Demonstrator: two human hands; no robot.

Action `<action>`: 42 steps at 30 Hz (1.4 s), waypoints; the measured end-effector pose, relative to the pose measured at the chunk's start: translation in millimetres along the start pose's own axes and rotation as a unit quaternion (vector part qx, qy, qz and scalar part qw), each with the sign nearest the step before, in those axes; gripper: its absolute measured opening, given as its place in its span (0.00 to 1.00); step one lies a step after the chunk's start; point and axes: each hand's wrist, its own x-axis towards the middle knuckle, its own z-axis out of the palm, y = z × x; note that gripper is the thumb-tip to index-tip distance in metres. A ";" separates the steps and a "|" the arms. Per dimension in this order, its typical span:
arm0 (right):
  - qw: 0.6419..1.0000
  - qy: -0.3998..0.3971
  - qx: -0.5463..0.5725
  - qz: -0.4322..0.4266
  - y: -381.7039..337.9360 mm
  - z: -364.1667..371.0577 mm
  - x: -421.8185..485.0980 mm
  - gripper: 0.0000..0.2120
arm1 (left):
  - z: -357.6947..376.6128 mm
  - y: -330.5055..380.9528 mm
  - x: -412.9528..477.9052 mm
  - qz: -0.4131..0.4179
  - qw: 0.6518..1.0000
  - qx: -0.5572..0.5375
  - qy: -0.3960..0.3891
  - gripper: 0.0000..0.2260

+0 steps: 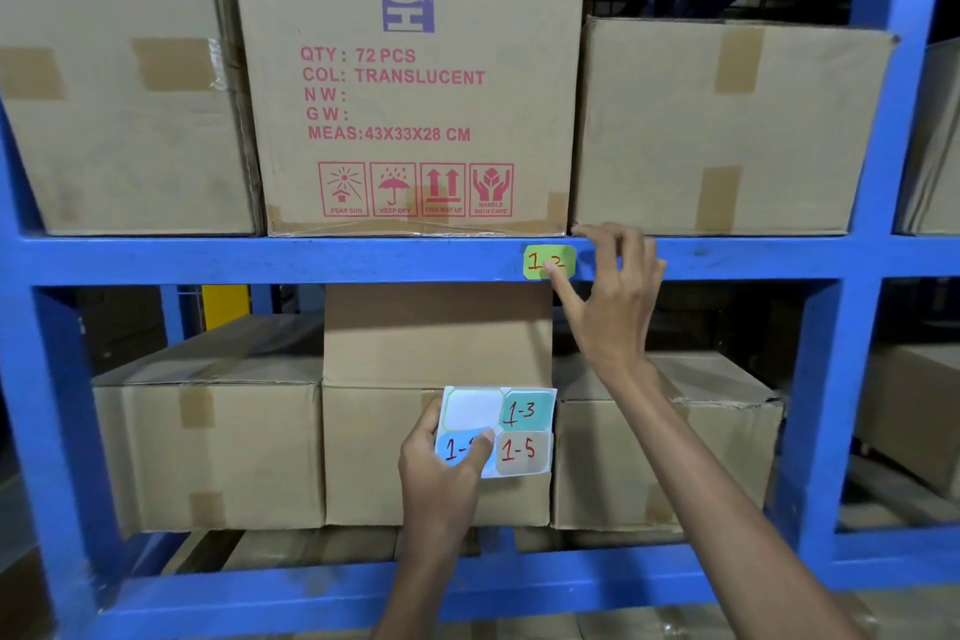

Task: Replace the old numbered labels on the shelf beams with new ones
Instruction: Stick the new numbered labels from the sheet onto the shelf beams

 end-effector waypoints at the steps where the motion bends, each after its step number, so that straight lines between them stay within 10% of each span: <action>1: 0.999 0.026 0.014 -0.033 -1.7 1.2 -7.8 0.20 | -0.7 -0.3 -0.1 -0.005 1.000 -0.003 0.000 0.14; 12: 0.966 -0.221 -0.083 -0.108 -15.3 15.1 -43.1 0.45 | -18.8 8.9 3.5 -0.050 0.995 -0.077 0.029 0.13; 25: 0.976 -0.115 0.185 -0.022 -90.2 -98.2 -82.7 0.11 | -30.9 45.1 0.0 -0.064 0.983 -0.168 0.016 0.10; 42: 0.954 -0.199 0.206 0.087 -107.4 -100.7 -121.0 0.11 | -37.2 56.2 -17.9 -0.087 0.982 -0.167 -0.015 0.05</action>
